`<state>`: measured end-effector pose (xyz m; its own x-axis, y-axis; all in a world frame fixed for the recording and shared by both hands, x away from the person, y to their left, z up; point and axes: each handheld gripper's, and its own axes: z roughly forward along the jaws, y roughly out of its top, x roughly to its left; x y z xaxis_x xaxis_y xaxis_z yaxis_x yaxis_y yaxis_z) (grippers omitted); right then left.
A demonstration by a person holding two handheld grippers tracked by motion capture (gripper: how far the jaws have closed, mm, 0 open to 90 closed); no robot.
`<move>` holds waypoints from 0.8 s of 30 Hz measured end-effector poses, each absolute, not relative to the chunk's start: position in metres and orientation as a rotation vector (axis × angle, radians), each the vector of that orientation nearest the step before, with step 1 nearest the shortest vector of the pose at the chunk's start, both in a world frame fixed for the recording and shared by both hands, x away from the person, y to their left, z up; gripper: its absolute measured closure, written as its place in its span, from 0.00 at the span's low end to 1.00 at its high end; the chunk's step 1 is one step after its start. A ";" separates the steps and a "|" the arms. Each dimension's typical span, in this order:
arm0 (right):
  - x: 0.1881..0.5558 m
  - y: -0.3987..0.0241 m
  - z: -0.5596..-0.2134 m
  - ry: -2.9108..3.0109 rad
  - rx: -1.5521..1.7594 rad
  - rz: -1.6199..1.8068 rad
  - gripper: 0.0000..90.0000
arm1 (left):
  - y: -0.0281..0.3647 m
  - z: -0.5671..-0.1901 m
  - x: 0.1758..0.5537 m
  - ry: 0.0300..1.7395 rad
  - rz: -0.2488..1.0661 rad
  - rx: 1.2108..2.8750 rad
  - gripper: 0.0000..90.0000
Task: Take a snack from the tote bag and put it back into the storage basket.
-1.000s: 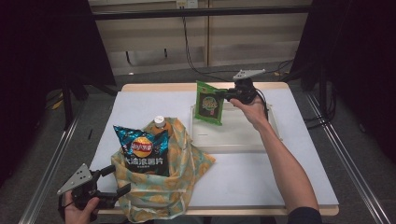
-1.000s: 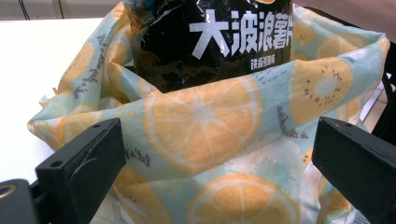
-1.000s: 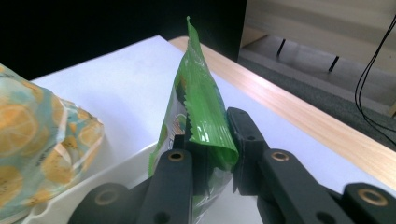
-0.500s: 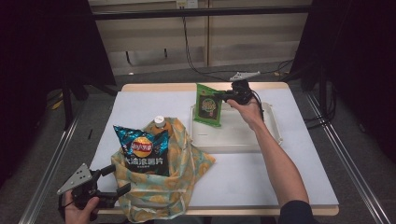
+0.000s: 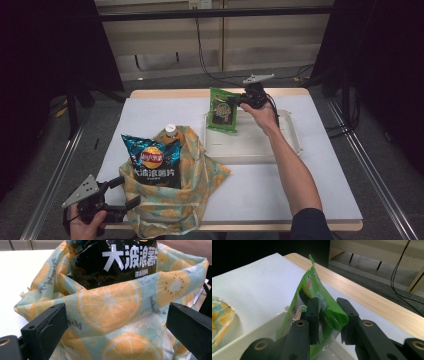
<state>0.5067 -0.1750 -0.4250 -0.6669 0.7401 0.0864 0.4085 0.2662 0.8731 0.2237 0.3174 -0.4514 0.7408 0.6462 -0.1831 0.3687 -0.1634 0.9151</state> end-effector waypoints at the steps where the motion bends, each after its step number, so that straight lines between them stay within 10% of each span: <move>1: 0.508 -0.176 -0.427 2.202 1.062 1.356 0.75 | 0.317 -0.451 0.224 0.797 0.296 1.779 0.04; 24: 0.515 -0.190 -0.438 2.146 1.217 1.305 0.29 | 0.317 -0.453 0.226 0.782 0.264 1.781 0.04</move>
<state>0.5149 -0.1898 -0.4384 -0.5705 0.8108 0.1312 0.4897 0.2075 0.8468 0.2261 0.3166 -0.4532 0.7554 0.6241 -0.1997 0.3754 -0.1624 0.9125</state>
